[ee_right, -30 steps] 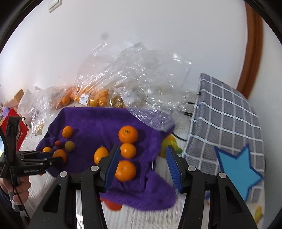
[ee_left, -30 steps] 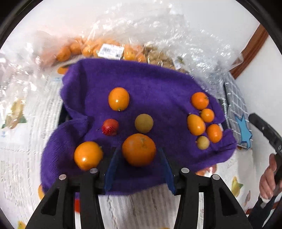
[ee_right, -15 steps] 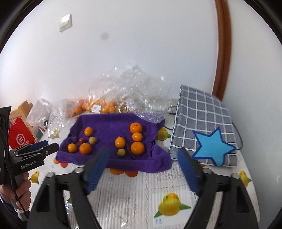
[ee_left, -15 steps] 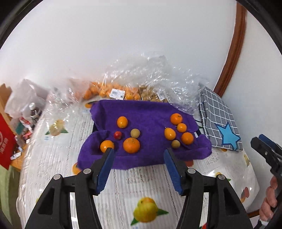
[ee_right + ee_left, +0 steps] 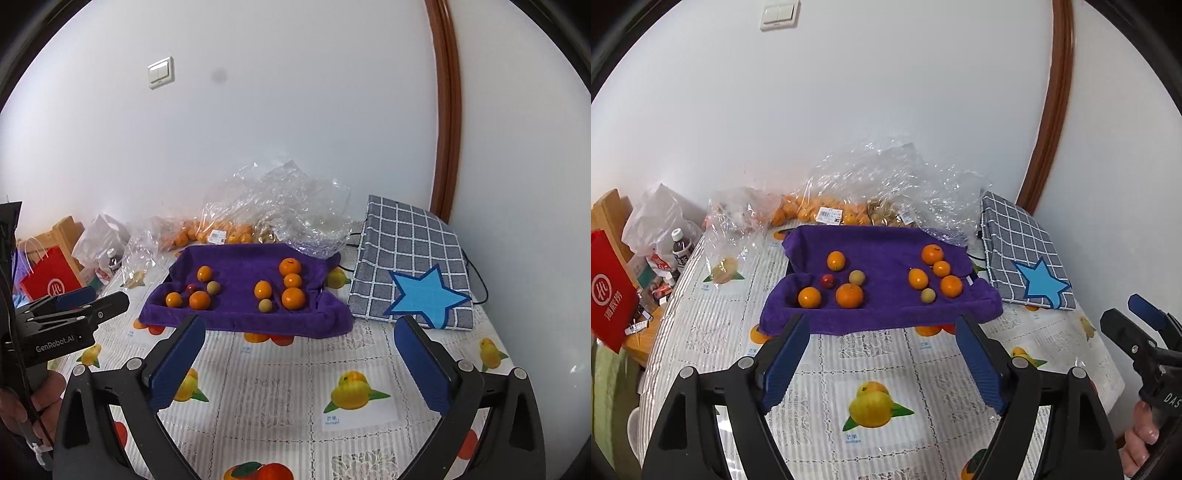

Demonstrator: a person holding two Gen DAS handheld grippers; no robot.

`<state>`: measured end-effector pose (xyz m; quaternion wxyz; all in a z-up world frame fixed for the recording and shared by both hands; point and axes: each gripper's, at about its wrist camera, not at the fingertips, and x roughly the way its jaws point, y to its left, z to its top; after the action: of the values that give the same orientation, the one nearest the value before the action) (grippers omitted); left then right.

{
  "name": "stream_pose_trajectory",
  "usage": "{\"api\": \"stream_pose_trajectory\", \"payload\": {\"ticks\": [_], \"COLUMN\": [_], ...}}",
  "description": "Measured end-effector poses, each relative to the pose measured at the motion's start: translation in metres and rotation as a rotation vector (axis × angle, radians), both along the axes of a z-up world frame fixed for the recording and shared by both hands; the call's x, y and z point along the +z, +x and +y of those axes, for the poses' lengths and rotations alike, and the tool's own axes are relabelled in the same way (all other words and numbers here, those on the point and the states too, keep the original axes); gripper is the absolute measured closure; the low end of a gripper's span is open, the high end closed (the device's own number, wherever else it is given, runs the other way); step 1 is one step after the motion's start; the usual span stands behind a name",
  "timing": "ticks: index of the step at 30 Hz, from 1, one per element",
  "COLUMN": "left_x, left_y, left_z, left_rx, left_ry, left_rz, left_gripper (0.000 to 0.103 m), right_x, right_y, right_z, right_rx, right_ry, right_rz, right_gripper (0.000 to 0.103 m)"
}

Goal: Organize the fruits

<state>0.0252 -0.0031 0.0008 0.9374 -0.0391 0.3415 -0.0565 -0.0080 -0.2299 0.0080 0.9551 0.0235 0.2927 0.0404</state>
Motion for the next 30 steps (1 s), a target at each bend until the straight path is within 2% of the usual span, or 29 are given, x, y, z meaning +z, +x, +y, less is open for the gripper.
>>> {"api": "stream_pose_trajectory", "payload": {"ticks": [12, 30], "left_x": [0.005, 0.009], "left_y": [-0.013, -0.021], "left_z": [-0.004, 0.004], "left_rx": [0.009, 0.045], "left_ry": [0.016, 0.041], "left_rz": [-0.042, -0.058], "left_gripper": [0.021, 0.021], "right_x": [0.000, -0.001], "right_y": [-0.016, -0.017], "right_z": [0.003, -0.003], "right_rx": [-0.020, -0.031], "right_ry": [-0.048, -0.047], "right_rz": [-0.023, -0.016], "right_gripper": [0.002, 0.002]}}
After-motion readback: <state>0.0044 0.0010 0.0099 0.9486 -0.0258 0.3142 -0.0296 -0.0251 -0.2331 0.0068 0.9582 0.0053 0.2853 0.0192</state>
